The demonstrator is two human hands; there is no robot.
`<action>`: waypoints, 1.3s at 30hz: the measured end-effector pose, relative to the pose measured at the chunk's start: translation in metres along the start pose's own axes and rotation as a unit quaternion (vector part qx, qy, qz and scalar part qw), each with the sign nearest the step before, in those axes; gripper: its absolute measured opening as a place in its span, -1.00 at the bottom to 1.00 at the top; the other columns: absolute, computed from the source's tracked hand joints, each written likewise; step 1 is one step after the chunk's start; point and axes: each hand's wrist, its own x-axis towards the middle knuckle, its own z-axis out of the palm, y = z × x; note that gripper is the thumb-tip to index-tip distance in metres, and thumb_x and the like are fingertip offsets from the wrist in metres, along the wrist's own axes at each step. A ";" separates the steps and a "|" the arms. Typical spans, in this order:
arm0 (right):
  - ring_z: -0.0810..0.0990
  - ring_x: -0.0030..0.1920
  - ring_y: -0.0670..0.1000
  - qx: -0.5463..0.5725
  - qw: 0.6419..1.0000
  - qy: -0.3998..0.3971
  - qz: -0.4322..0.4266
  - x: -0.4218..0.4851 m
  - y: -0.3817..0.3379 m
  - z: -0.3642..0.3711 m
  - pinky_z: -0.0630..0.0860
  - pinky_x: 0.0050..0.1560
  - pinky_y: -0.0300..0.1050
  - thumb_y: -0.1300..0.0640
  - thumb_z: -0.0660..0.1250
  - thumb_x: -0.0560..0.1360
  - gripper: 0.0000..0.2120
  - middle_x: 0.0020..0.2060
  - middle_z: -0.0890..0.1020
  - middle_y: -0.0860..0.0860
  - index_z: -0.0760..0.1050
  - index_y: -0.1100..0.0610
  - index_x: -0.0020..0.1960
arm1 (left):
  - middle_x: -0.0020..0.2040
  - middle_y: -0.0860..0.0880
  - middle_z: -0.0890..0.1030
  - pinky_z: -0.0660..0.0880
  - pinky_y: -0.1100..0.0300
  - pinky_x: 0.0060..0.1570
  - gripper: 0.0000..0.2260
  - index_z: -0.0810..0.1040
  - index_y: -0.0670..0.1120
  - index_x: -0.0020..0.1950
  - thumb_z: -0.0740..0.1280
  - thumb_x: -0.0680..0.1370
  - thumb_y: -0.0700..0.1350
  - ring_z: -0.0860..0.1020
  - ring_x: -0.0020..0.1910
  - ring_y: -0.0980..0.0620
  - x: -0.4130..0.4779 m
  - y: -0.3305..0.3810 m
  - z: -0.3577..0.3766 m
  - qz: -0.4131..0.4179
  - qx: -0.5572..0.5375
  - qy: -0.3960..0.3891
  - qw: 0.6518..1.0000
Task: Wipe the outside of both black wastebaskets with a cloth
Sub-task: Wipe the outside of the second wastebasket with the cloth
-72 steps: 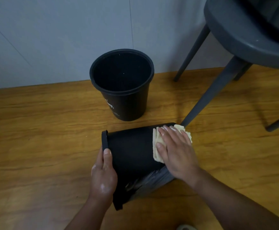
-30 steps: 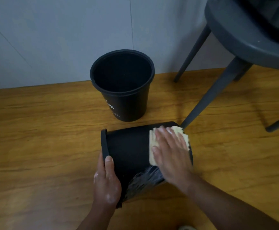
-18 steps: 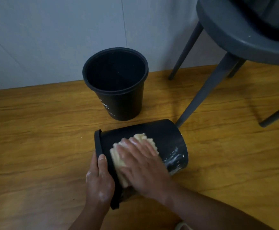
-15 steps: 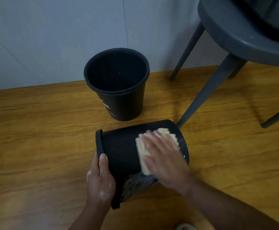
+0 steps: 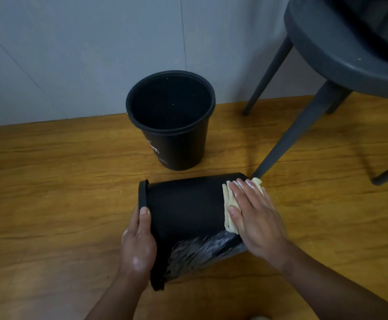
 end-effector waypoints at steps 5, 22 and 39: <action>0.13 0.60 0.01 -0.012 0.999 -0.023 0.026 0.023 -0.007 -0.008 0.05 0.60 0.09 -0.23 -0.25 0.67 -0.36 0.58 0.27 -0.02 0.17 0.01 0.63 | 0.20 0.16 0.58 0.49 0.26 0.05 -0.64 0.25 0.37 0.47 0.01 0.67 0.16 0.56 0.17 0.16 -0.009 -0.003 -0.003 0.054 0.043 -0.036 0.997; 0.21 0.58 0.07 -0.039 0.996 -0.046 0.063 0.026 -0.040 -0.005 0.02 0.58 0.13 -0.20 -0.27 0.65 -0.33 0.56 0.33 0.03 0.25 0.05 0.59 | 0.13 0.11 0.64 0.51 0.32 -0.12 -0.58 0.30 0.24 0.50 -0.03 0.66 0.18 0.60 0.04 0.22 -0.017 -0.012 -0.006 0.047 0.078 -0.041 0.995; 0.13 0.60 -0.02 -0.044 0.994 -0.093 -0.046 0.016 -0.058 -0.010 0.02 0.59 0.15 -0.35 -0.21 0.64 -0.39 0.60 0.23 -0.09 0.03 -0.18 0.63 | 0.17 0.04 0.65 0.60 -0.10 0.12 -0.56 0.32 0.22 0.50 0.03 0.63 0.24 0.63 0.12 0.07 -0.013 -0.014 -0.007 0.047 0.069 -0.041 0.996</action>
